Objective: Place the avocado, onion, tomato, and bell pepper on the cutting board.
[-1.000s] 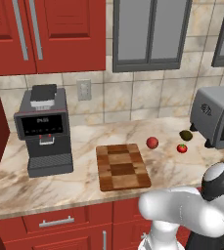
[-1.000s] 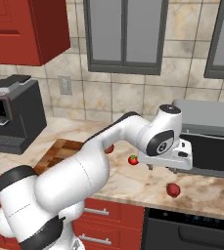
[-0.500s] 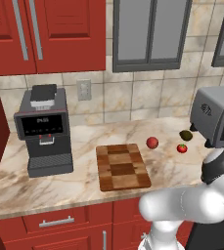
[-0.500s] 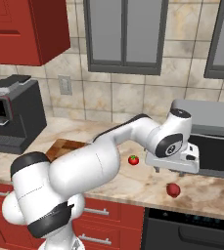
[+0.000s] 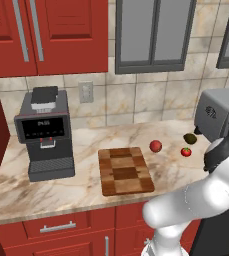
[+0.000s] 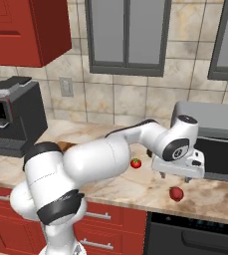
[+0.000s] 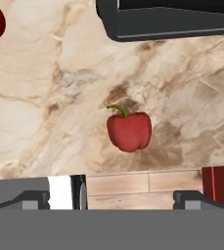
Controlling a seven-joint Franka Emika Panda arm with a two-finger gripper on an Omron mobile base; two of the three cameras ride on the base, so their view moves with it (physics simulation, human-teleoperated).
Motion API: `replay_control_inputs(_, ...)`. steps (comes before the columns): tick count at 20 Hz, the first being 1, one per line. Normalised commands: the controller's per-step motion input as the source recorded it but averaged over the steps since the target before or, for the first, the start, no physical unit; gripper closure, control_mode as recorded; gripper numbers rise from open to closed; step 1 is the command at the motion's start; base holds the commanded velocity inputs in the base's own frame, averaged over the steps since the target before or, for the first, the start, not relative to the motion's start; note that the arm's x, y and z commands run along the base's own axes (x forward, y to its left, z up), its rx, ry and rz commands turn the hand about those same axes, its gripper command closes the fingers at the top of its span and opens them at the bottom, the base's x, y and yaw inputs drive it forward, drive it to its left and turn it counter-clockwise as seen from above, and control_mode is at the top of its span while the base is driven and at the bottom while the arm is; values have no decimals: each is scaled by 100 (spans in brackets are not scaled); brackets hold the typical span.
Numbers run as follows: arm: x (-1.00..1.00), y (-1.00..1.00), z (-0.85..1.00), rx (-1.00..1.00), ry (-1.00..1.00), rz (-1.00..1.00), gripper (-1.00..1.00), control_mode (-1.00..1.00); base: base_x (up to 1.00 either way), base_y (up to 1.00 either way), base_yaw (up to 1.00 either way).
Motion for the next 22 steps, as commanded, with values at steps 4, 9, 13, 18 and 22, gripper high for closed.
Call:
replay_control_inputs(4,6,-7,-25,3,3,0,-100,-100,0,0,0)
replay_control_inputs(9,7,-3,-24,3,4,0,-100,-100,0,0,0)
replay_control_inputs(13,10,0,-24,3,5,0,-100,-100,0,0,0)
replay_control_inputs(18,10,-3,-21,4,5,0,-100,-100,0,0,0)
replay_control_inputs(22,11,-13,-17,5,5,0,-100,-100,0,0,0)
